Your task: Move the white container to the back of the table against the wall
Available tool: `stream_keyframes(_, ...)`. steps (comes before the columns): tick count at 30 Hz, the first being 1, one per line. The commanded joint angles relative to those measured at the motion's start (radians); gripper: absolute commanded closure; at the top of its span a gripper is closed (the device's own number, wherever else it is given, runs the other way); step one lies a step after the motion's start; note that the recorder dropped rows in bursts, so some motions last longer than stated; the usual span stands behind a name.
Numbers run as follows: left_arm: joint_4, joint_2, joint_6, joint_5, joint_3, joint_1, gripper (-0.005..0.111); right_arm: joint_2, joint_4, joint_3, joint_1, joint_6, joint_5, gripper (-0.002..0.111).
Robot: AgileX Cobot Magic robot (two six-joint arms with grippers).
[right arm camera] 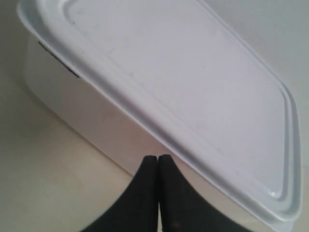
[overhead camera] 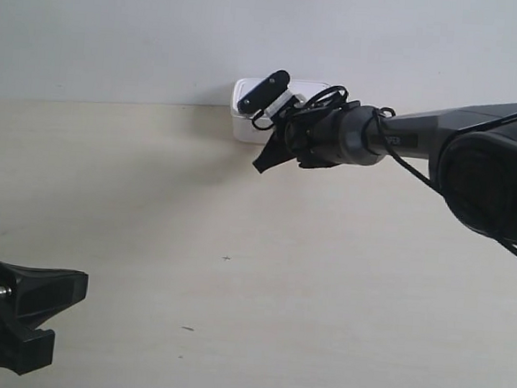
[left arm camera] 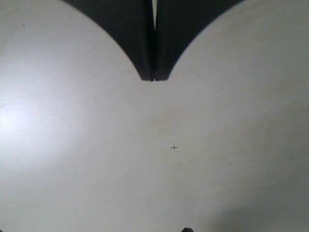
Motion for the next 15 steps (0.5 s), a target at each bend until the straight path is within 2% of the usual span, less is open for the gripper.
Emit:
stream_keyframes(1,-0.008,-0.007,0.004,-0.003,0.004,0.003,0.107,0.001,0.003,-0.012,-0.014,-0.011,-0.024,0.108)
stream_keyframes(15,-0.008,-0.007,0.004,-0.003,0.004,0.003,0.107,0.022,0.022,-0.055,-0.018,-0.020,-0.036,0.108)
